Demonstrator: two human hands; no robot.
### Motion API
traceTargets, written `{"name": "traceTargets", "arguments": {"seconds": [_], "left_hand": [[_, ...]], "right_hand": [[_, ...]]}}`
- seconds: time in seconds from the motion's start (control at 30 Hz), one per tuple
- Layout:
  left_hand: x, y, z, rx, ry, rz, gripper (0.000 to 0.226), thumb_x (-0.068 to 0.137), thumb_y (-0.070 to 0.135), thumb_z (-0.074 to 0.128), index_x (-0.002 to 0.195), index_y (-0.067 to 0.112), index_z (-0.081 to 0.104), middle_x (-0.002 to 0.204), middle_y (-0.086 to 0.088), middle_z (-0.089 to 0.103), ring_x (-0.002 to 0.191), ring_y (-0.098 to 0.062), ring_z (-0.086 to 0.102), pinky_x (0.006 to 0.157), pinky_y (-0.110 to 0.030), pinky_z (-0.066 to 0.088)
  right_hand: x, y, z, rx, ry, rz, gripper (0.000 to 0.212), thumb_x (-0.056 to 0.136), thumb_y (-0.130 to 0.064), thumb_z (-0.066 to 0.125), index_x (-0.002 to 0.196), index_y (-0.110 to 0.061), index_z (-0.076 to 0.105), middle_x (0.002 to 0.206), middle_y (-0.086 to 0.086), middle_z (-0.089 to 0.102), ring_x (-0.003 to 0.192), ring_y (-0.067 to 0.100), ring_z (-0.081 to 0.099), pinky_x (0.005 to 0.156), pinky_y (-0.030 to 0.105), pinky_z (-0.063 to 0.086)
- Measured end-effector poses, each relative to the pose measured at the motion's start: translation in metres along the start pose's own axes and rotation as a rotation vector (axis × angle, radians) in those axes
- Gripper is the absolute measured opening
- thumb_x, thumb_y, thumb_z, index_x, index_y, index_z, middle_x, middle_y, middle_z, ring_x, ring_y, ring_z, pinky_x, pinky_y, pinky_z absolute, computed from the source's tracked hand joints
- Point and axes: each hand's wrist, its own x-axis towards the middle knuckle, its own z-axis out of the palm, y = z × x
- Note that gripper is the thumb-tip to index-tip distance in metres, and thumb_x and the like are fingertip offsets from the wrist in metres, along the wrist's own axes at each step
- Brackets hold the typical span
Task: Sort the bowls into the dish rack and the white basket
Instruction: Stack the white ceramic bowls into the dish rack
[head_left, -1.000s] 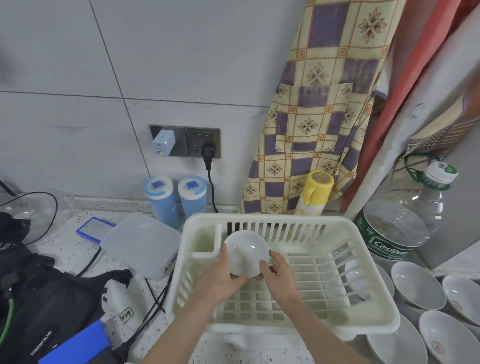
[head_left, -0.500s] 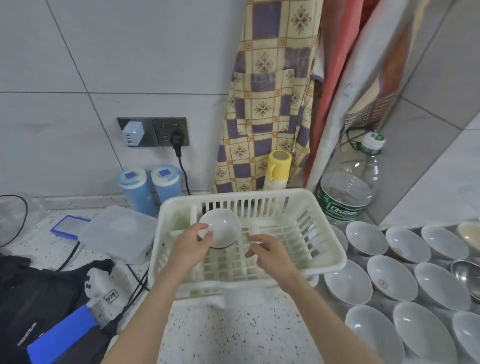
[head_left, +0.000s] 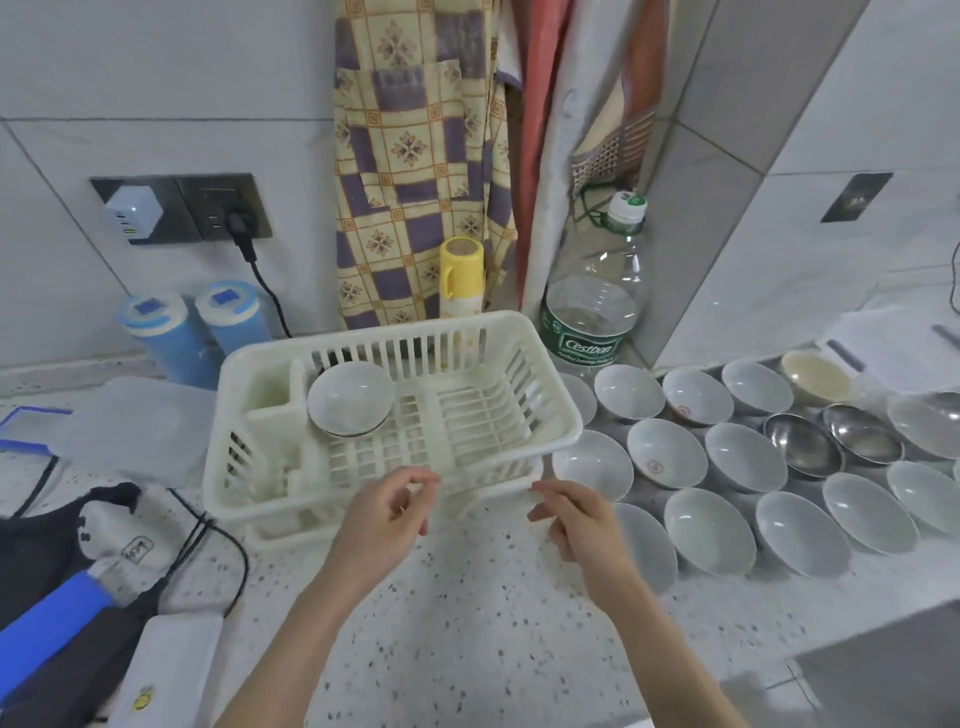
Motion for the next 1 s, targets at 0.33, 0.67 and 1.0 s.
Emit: {"name": "traceTargets", "arguments": {"seconds": [0.33,0.67,1.0], "left_hand": [[-0.03,0.002,0.154,-0.124,-0.067,-0.468,0.038,0.095,0.043,0.054,0.086,0.008,0.063,0.06,0.004,0.06,0.043,-0.004,0.045,0.044,-0.017,0.035],[-0.035,0.017,0.255,-0.33,-0.006,-0.724,0.038,0.09,0.047,0.057,0.121,0.029,0.045,0.083,-0.001,0.077,0.048,-0.014,0.053,0.042,-0.02,0.03],[-0.032,0.014,0.277,-0.492,0.101,-0.751,0.039,0.095,0.016,0.055,0.133,0.017,0.044,0.083,-0.014,0.077,0.05,-0.016,0.05,0.041,-0.022,0.032]], "right_hand": [[0.012,-0.019,-0.109,0.063,0.005,0.142,0.015,0.09,-0.009,0.059,0.094,-0.011,0.073,0.074,0.006,0.072,0.046,0.01,0.037,0.039,0.017,0.026],[0.003,0.047,-0.195,0.144,-0.12,0.614,0.025,0.093,-0.014,0.057,0.102,0.008,0.066,0.067,0.011,0.069,0.041,0.009,0.034,0.033,0.016,0.017],[0.023,0.067,-0.223,0.339,0.018,0.681,0.019,0.095,-0.026,0.055,0.107,-0.012,0.051,0.096,0.017,0.071,0.035,0.011,0.043,0.029,0.013,0.022]]}}
